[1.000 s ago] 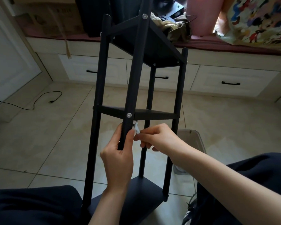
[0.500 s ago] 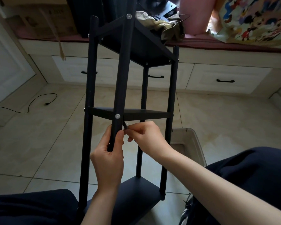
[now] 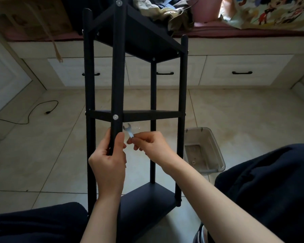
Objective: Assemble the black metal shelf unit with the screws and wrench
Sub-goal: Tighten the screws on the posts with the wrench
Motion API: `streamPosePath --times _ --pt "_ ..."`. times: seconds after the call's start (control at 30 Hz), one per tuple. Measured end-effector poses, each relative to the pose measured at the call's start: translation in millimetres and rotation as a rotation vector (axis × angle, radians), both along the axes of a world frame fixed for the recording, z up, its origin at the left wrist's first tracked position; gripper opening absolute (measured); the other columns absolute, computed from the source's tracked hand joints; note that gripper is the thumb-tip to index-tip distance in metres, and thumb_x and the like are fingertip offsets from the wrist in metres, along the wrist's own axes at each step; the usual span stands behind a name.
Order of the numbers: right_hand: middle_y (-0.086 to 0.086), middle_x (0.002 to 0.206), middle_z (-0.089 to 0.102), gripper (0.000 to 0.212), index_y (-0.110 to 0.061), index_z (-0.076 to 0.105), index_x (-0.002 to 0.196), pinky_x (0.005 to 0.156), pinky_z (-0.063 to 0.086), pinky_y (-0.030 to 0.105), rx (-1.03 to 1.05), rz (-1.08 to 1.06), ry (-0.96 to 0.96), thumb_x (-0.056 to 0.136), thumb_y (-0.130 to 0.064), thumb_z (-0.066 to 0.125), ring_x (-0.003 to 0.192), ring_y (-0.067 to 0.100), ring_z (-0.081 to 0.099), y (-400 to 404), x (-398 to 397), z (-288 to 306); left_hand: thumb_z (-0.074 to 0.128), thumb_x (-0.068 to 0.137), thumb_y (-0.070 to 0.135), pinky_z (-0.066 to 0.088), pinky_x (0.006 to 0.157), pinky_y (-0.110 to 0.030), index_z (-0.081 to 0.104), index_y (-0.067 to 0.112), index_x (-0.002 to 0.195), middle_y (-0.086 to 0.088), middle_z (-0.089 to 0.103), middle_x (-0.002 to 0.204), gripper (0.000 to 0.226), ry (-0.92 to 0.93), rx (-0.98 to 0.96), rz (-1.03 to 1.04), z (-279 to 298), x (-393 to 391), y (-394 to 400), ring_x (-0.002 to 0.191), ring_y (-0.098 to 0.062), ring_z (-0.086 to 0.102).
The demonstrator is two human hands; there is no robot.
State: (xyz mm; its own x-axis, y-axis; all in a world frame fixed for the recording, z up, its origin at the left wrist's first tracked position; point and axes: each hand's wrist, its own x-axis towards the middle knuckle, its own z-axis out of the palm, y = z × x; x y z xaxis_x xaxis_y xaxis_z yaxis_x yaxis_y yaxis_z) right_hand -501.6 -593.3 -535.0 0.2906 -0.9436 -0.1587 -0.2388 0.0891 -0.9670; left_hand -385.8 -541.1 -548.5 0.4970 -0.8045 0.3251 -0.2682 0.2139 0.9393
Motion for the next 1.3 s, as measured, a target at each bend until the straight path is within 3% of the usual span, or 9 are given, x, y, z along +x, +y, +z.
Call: streamPosePath --times 0.13,0.27,0.43,0.63,0.73,0.83,0.93,1.07,1.3 --pt "-0.006 0.078 0.067 0.021 -0.022 0.077 0.091 0.067 0.046 0.018 -0.017 -0.012 -0.018 0.097 -0.025 0.057 0.070 -0.007 0.058 -3 3 2 0.058 0.097 0.041 0.040 0.042 -0.022 0.071 0.010 0.113 0.002 0.059 0.067 0.037 0.009 -0.009 -0.013 -2 6 -3 0.043 -0.013 0.049" --pt "0.008 0.093 0.070 0.022 -0.018 0.077 0.097 0.074 0.052 0.036 -0.053 0.009 0.005 0.097 -0.024 0.056 0.081 0.021 0.062 -11 6 12 0.058 0.099 0.036 0.040 0.041 -0.022 0.070 0.013 0.121 0.003 0.059 0.066 0.034 0.012 -0.006 -0.008 -3 10 -5 0.044 -0.014 0.048" --pt "-0.009 0.085 0.065 0.021 -0.014 0.077 0.100 0.062 0.041 0.008 -0.169 0.055 0.056 0.097 -0.020 0.057 0.069 -0.004 0.058 -17 9 13 0.058 0.100 0.032 0.039 0.041 -0.020 0.069 0.015 0.124 0.005 0.058 0.066 0.031 0.016 -0.013 -0.007 -3 14 -6 0.042 -0.012 0.047" --pt "-0.007 0.079 0.065 0.020 -0.012 0.077 0.101 0.065 0.044 0.013 -0.223 0.051 0.063 0.096 -0.018 0.059 0.071 -0.001 0.058 -22 7 10 0.059 0.101 0.028 0.039 0.040 -0.021 0.070 0.025 0.121 0.006 0.057 0.065 0.023 0.021 -0.014 -0.012 -2 14 -7 0.042 -0.011 0.046" --pt "-0.002 0.080 0.067 0.020 -0.013 0.077 0.101 0.067 0.049 0.020 -0.174 0.062 0.030 0.096 -0.019 0.059 0.069 0.000 0.057 -24 3 9 0.059 0.100 0.029 0.039 0.040 -0.022 0.069 0.017 0.125 0.006 0.056 0.064 0.029 0.027 -0.010 -0.007 -3 14 -7 0.042 -0.011 0.045" --pt "-0.005 0.074 0.065 0.019 -0.015 0.078 0.099 0.061 0.047 0.012 -0.132 0.081 0.005 0.096 -0.020 0.060 0.063 -0.005 0.056 -25 -2 9 0.059 0.100 0.032 0.039 0.040 -0.022 0.069 0.011 0.124 0.004 0.057 0.065 0.034 0.006 -0.017 -0.027 -3 13 -6 0.042 -0.012 0.047" --pt "-0.007 0.073 0.063 0.019 -0.016 0.078 0.099 0.066 0.050 0.021 -0.166 0.049 0.051 0.096 -0.021 0.060 0.066 0.000 0.057 -26 1 8 0.059 0.100 0.031 0.039 0.040 -0.021 0.069 0.015 0.124 0.004 0.057 0.065 0.031 0.001 -0.017 -0.028 -2 13 -6 0.042 -0.011 0.046" --pt "-0.012 0.085 0.064 0.019 -0.013 0.077 0.102 0.067 0.045 0.010 -0.242 -0.013 0.094 0.097 -0.017 0.059 0.072 -0.002 0.059 -21 6 6 0.059 0.100 0.031 0.040 0.041 -0.020 0.069 0.021 0.124 0.005 0.057 0.065 0.027 -0.003 -0.029 -0.035 -1 14 -7 0.042 -0.011 0.047" --pt "0.005 0.092 0.073 0.020 -0.013 0.078 0.099 0.076 0.058 0.041 -0.401 -0.128 0.231 0.096 -0.018 0.059 0.079 0.020 0.066 -11 19 6 0.059 0.095 0.044 0.040 0.041 -0.022 0.069 0.018 0.125 0.004 0.059 0.066 0.041 0.008 -0.035 -0.036 -1 13 -7 0.043 -0.012 0.048"
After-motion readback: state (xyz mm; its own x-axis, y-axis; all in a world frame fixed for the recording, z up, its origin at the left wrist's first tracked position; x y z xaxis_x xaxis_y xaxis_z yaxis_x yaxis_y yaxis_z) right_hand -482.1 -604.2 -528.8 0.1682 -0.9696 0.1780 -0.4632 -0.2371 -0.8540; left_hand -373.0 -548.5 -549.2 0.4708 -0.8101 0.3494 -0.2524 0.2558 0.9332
